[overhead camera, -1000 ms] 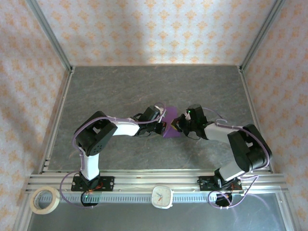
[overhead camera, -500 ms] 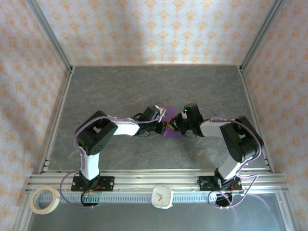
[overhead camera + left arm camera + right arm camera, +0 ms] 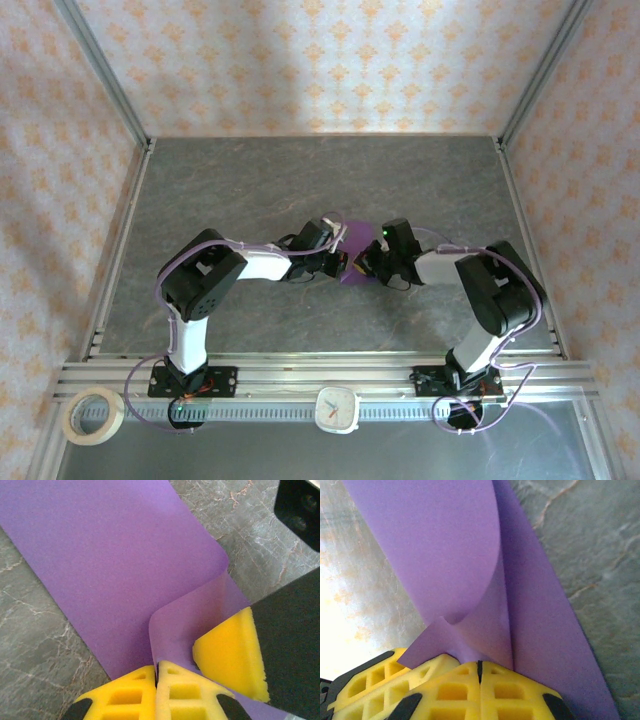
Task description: Fold a paper plane with a square sheet of paper (pick it up from the middle)
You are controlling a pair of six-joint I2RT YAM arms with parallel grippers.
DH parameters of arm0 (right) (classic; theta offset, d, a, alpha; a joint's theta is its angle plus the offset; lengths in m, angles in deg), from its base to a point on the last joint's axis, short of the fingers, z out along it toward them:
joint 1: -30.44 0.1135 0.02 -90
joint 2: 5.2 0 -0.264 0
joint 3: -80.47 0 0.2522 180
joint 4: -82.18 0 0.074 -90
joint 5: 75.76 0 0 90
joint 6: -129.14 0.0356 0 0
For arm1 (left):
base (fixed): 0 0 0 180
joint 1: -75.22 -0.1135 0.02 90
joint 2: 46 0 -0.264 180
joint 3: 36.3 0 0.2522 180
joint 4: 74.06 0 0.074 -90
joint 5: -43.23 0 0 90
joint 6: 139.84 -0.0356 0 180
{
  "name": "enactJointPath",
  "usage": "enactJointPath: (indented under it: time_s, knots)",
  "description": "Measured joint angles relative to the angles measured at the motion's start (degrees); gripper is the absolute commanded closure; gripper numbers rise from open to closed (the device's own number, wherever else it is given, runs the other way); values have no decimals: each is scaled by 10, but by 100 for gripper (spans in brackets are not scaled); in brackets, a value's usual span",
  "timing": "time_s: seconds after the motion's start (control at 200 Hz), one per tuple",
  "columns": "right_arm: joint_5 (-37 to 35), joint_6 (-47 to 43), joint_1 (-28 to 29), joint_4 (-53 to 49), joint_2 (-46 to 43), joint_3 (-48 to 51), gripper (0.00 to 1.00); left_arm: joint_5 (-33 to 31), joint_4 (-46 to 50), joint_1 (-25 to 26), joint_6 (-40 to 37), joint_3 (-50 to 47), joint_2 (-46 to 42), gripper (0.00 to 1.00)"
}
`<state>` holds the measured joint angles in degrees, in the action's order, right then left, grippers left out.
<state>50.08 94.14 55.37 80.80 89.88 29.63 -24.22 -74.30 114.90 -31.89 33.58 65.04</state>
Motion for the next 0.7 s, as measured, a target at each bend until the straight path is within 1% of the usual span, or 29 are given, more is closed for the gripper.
enactJointPath:
  time_s: [0.215,0.355,0.696]
  knots:
    - [-10,-11,-18,-23,-8,-29,100,4,0,-1,0,1,1,99]
    - [-14,-17,-33,-27,-6,-31,100,6,0,-1,0,1,1,99]
    - [-28,-36,-36,-41,7,-26,100,8,-3,-1,0,1,3,99]
